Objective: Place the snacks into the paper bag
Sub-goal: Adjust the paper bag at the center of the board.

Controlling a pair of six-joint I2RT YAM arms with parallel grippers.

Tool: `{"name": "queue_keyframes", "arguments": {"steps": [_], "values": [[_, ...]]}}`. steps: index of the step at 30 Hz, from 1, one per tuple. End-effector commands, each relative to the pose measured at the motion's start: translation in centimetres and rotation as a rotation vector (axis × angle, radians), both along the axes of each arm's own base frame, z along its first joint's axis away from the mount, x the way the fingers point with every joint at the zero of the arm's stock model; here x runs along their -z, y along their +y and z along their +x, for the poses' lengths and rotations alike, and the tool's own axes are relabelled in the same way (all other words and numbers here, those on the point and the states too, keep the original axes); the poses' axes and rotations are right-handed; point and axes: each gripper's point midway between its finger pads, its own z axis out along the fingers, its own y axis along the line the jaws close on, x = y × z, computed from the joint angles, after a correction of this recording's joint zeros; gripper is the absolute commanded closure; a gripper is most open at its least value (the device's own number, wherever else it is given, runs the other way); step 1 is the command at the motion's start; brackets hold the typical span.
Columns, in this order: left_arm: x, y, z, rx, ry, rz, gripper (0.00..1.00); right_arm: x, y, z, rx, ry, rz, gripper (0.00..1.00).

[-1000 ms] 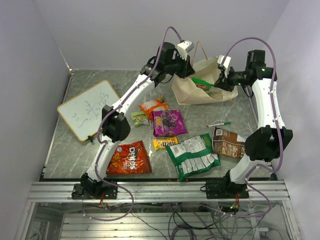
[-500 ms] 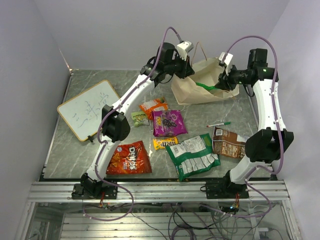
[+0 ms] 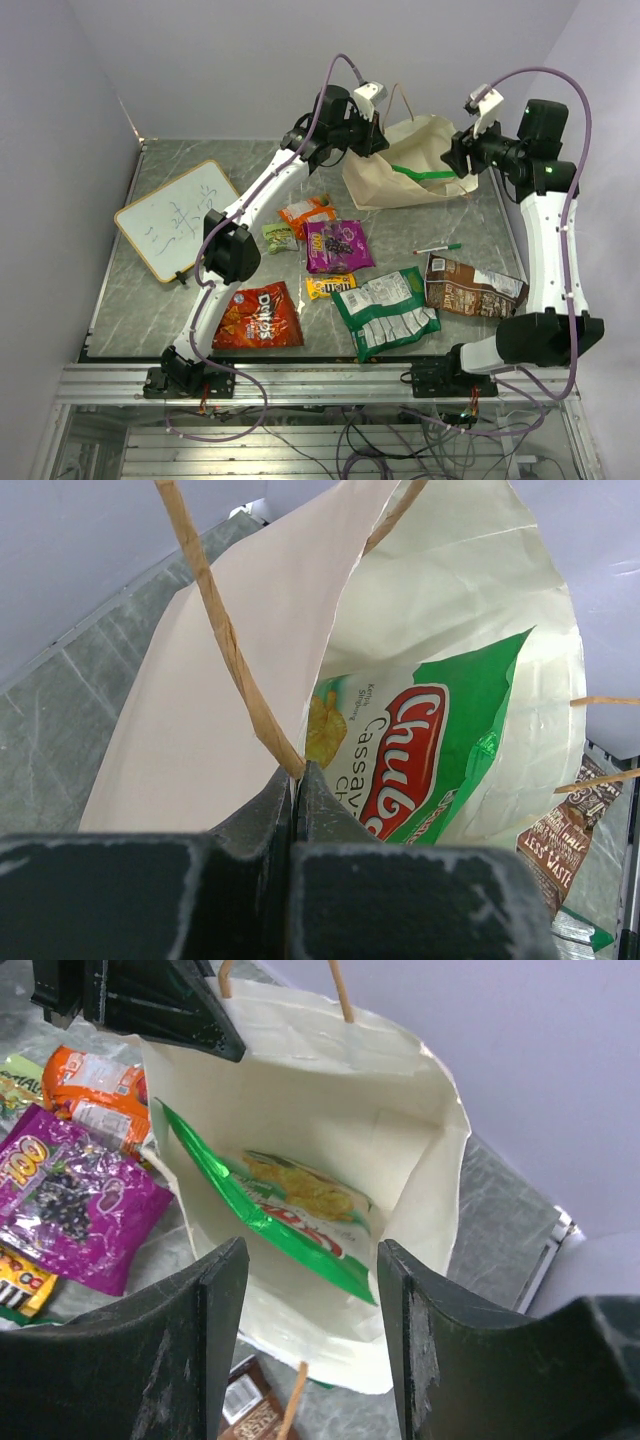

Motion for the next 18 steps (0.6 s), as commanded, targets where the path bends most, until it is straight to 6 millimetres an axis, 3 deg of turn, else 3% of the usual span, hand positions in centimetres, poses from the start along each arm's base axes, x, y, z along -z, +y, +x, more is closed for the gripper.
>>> {"name": "queue_keyframes", "arguments": {"steps": [1,8,14,18], "values": [[-1.0,0.5,0.6,-0.011,-0.049,0.001,0.93,-0.2,-0.1,-0.7,0.076,-0.001,0.048,0.45],[-1.1,0.6,0.6,-0.014,-0.052,0.004,0.93,0.7,-4.2,1.9,0.340,0.027,0.014,0.40],[-1.2,0.4,0.5,-0.011,-0.046,-0.007,0.93,1.8,-5.3,3.8,0.407,0.021,-0.013,0.38],[-1.7,0.5,0.5,-0.018,-0.049,-0.014,0.93,4.1,-5.3,5.4,0.411,0.074,-0.025,0.41]]}}
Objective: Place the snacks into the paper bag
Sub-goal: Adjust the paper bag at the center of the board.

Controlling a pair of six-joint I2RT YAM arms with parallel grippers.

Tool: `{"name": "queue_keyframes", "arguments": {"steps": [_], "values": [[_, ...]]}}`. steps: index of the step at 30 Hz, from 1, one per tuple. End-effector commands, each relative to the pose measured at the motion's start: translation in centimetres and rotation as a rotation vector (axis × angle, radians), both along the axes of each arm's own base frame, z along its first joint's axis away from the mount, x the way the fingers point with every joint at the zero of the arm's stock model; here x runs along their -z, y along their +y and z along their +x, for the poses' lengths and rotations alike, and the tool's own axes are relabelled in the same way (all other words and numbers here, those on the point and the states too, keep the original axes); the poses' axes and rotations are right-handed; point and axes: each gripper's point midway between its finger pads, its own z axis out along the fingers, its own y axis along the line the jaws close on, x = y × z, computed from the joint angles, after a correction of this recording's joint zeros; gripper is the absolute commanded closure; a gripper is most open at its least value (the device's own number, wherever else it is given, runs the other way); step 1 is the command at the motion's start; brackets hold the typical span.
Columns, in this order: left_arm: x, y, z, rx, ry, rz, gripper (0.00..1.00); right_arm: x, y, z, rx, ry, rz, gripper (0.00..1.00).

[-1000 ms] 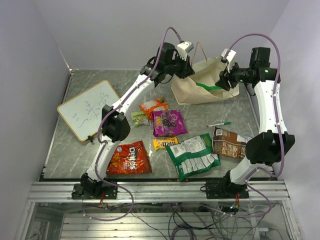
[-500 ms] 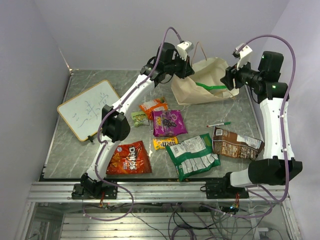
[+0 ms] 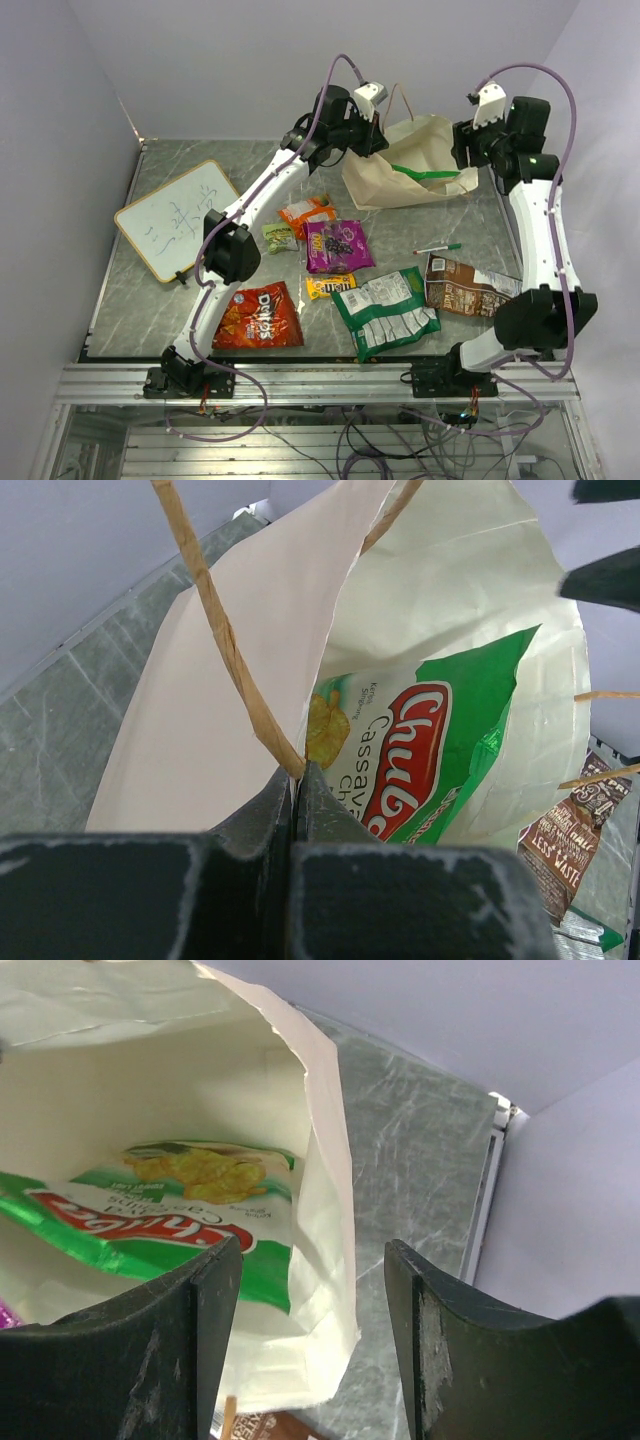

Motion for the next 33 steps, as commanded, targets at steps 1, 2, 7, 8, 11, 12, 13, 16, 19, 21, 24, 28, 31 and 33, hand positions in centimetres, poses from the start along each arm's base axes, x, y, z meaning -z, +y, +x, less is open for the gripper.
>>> {"name": "queue_keyframes", "arguments": {"steps": [1,2,7,8,11,12,13,16,19,21,24,28,31,33], "values": [[-2.0,0.5,0.3,-0.020,-0.026,-0.033,0.93,1.6,-0.5,2.2,0.046,0.027,-0.008,0.43],[-2.1,0.5,0.3,-0.026,-0.019,-0.039,0.93,2.0,-0.6,2.4,0.047,0.037,-0.009,0.45],[-2.9,0.0,-0.4,-0.010,0.010,-0.078,0.93,2.6,-1.9,3.0,0.102,0.045,-0.054,0.74],[-3.1,-0.1,-0.6,-0.002,0.009,-0.081,0.93,2.3,-2.1,3.0,0.110,0.039,-0.061,0.82],[-3.5,-0.5,-1.2,0.011,0.015,-0.087,0.93,1.4,-2.6,2.5,0.141,0.025,-0.072,1.00],[-3.5,-0.5,-1.2,0.013,0.020,-0.090,0.93,1.2,-2.7,2.1,0.148,0.024,-0.073,1.00],[-3.6,-0.7,-1.5,0.019,0.025,-0.096,0.93,1.0,-2.7,1.6,0.152,0.025,-0.070,1.00],[-4.1,-1.1,-2.1,0.035,0.043,-0.112,0.93,1.1,-2.3,-0.1,0.145,0.057,-0.054,1.00],[-4.7,-1.5,-2.9,0.051,0.044,-0.119,0.93,1.4,-1.8,-2.2,0.131,0.100,-0.039,1.00],[-4.9,-1.8,-3.4,0.060,0.047,-0.123,0.93,1.6,-1.6,-3.6,0.129,0.127,-0.034,1.00],[-5.4,-2.2,-4.3,0.075,0.063,-0.134,0.93,2.0,-1.3,-5.6,0.126,0.167,-0.016,1.00],[-5.8,-2.6,-5.2,0.082,0.059,-0.128,0.93,3.0,-0.7,-7.5,0.121,0.220,0.013,1.00],[-5.5,-2.8,-5.4,0.072,0.060,-0.119,0.93,4.5,-0.7,-8.3,0.133,0.259,0.021,1.00],[-5.3,-2.7,-5.1,0.050,0.061,-0.113,0.93,5.6,-1.0,-8.5,0.155,0.279,0.021,1.00]]}}
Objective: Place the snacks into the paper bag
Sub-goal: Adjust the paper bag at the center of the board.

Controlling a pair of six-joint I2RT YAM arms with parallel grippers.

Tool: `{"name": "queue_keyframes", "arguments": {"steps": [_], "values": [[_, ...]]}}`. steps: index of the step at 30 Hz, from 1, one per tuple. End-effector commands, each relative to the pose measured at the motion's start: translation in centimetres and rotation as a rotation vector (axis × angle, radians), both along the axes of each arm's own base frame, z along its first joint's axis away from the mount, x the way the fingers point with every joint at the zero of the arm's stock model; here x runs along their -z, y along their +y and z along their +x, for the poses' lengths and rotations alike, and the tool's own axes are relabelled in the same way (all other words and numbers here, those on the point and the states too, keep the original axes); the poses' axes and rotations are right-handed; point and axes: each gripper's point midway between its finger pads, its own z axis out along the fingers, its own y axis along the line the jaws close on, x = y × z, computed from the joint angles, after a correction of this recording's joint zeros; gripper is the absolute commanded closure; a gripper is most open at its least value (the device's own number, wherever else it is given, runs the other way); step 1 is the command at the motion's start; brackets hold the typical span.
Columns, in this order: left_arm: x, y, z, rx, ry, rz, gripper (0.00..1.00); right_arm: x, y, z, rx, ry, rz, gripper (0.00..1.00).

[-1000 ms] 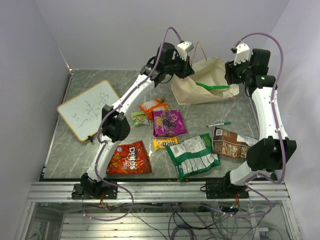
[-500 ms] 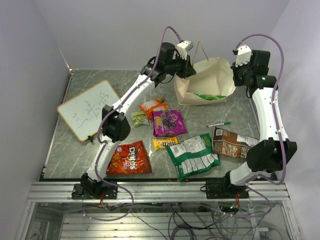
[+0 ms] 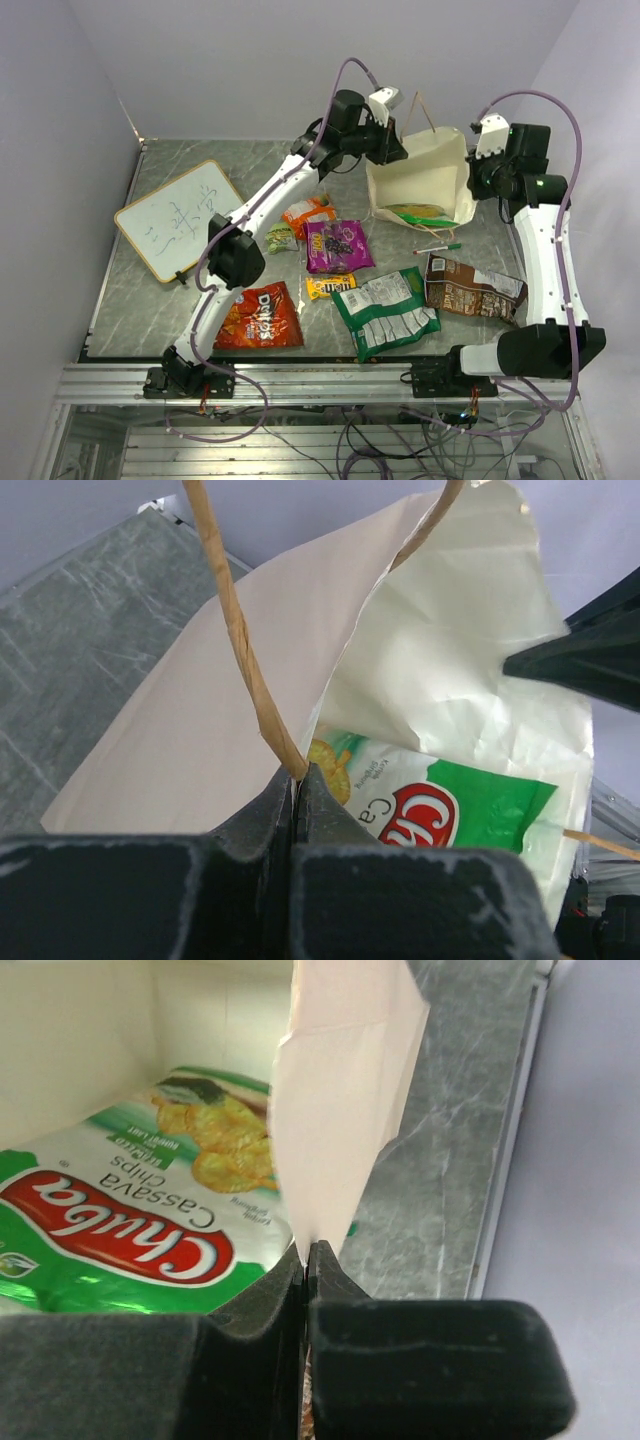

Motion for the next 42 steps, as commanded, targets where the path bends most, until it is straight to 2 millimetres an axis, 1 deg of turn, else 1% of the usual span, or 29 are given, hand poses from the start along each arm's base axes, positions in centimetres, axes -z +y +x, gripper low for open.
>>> {"name": "queue_keyframes", "arguments": {"steps": [1,2,5,9,11,15,18,20,22,24,27,29,30,32,35,38,42], "values": [[-3.2,0.7,-0.3,-0.046,-0.041,-0.027,0.93,3.0,-0.2,-1.6,0.040,0.092,0.025,1.00],[-3.0,0.8,0.0,-0.060,-0.044,-0.023,0.93,3.6,-0.5,-1.6,0.055,0.103,0.027,1.00],[-2.5,0.7,0.8,-0.092,-0.054,-0.014,0.88,4.1,-1.9,-1.1,0.105,0.103,0.046,1.00],[-3.0,0.8,1.5,-0.117,-0.083,-0.016,0.73,4.3,-2.6,0.0,0.138,0.107,0.114,1.00],[-3.7,1.1,1.7,-0.136,-0.102,-0.021,0.61,4.6,-2.7,0.6,0.152,0.113,0.146,1.00],[-5.8,1.9,1.7,-0.164,-0.148,-0.029,0.27,4.5,-3.2,1.8,0.177,0.098,0.212,1.00],[-7.5,2.9,1.7,-0.197,-0.186,-0.028,0.12,4.1,-3.2,2.5,0.184,0.077,0.263,1.00],[-8.5,3.6,1.7,-0.228,-0.209,-0.019,0.05,3.9,-3.1,2.8,0.189,0.067,0.282,1.00],[-8.8,4.4,1.8,-0.266,-0.206,-0.005,0.03,3.9,-3.1,3.0,0.195,0.066,0.298,1.00],[-8.4,5.1,1.6,-0.299,-0.171,0.011,0.00,3.9,-3.1,3.2,0.201,0.062,0.311,1.00],[-7.5,5.9,0.6,-0.322,-0.097,0.034,0.00,3.8,-3.0,3.3,0.203,0.061,0.337,1.00],[-7.4,6.0,-0.6,-0.321,-0.057,0.037,0.01,3.7,-2.9,3.4,0.199,0.061,0.354,1.00],[-7.0,5.9,-1.2,-0.322,-0.036,0.045,0.01,3.5,-2.7,3.4,0.195,0.057,0.361,1.00],[-6.4,5.2,-2.9,-0.311,-0.007,0.054,0.00,3.3,-2.6,3.4,0.192,0.049,0.369,1.00],[-4.7,4.3,-4.0,-0.320,0.050,0.072,0.00,3.1,-2.5,3.4,0.188,0.042,0.376,1.00],[-2.2,3.7,-4.1,-0.339,0.099,0.097,0.00,2.8,-2.1,3.3,0.178,0.037,0.388,1.00],[0.8,3.1,-4.2,-0.356,0.146,0.132,0.07,2.7,-1.9,3.0,0.164,0.038,0.391,1.00]]}}
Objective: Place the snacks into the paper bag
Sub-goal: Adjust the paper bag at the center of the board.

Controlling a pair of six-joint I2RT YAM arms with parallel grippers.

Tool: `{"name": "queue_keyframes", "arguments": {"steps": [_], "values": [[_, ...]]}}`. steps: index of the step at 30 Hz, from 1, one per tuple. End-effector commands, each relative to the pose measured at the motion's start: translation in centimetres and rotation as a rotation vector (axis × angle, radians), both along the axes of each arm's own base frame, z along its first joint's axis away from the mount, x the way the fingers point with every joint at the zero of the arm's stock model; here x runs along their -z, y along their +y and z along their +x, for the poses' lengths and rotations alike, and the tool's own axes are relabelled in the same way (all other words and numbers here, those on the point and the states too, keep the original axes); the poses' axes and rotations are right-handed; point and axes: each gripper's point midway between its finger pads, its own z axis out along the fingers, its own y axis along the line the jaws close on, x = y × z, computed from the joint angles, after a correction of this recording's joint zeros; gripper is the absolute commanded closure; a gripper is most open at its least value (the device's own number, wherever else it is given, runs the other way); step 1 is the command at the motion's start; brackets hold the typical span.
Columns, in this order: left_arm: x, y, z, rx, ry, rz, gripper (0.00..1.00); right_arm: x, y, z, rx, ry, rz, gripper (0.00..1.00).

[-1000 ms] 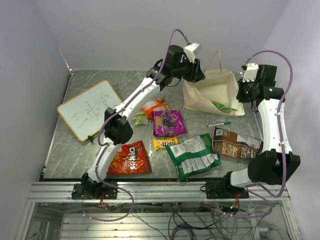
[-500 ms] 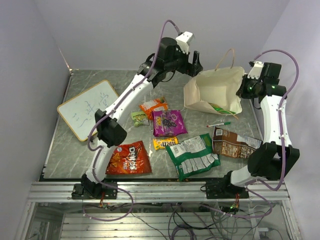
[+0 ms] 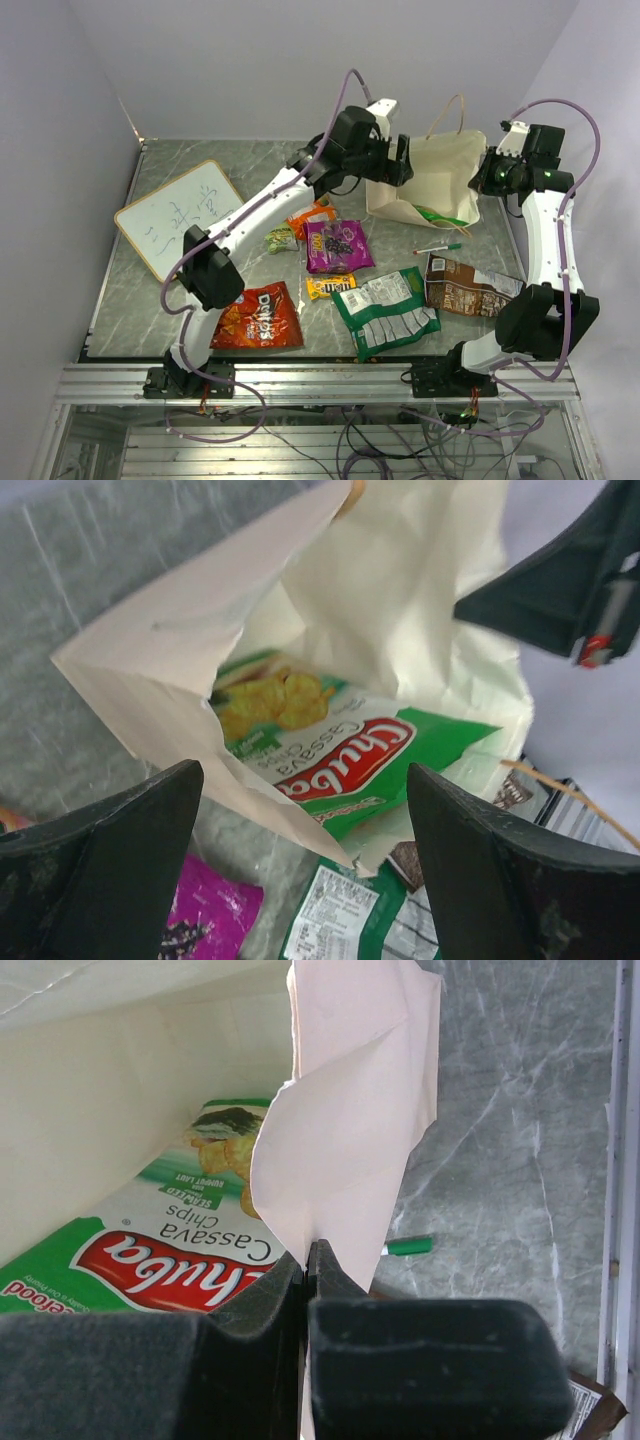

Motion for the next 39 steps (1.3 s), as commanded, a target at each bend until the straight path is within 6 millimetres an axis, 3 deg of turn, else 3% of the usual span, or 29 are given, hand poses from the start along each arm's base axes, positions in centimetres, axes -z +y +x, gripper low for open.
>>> {"name": "queue_keyframes", "arguments": {"steps": [1,5,10,18,22,25,32,37,39], "values": [[3.3,-0.2,0.4,-0.059,0.072,0.026,0.08,-1.8,0.5,0.1,-0.017,-0.054,0.021,1.00],[4.9,-0.8,0.3,-0.058,0.089,0.043,0.17,-1.7,0.8,-0.1,-0.029,-0.053,0.028,1.00],[5.3,-0.9,0.5,-0.045,0.075,0.058,0.35,-1.2,0.9,-0.7,-0.040,-0.038,0.022,1.00],[3.4,-1.0,0.2,0.016,0.001,0.076,0.91,-1.8,1.9,-2.3,-0.090,-0.033,0.031,1.00],[1.2,-0.3,-0.1,0.040,-0.072,0.096,0.93,-2.2,2.1,-3.6,-0.114,-0.032,0.012,1.00],[0.4,0.1,-0.3,0.042,-0.089,0.104,0.93,-2.4,2.0,-4.3,-0.127,-0.030,-0.020,0.93],[1.8,0.1,0.1,0.059,-0.033,0.103,0.93,-3.3,0.7,-4.5,-0.162,-0.031,-0.138,0.66],[1.8,0.4,1.0,0.061,-0.028,0.095,0.93,-7.0,-0.5,-4.0,-0.201,-0.119,-0.283,0.49],[1.9,0.4,1.1,0.071,-0.024,0.095,0.93,-8.3,-0.4,-3.7,-0.249,-0.164,-0.326,0.34]]}}
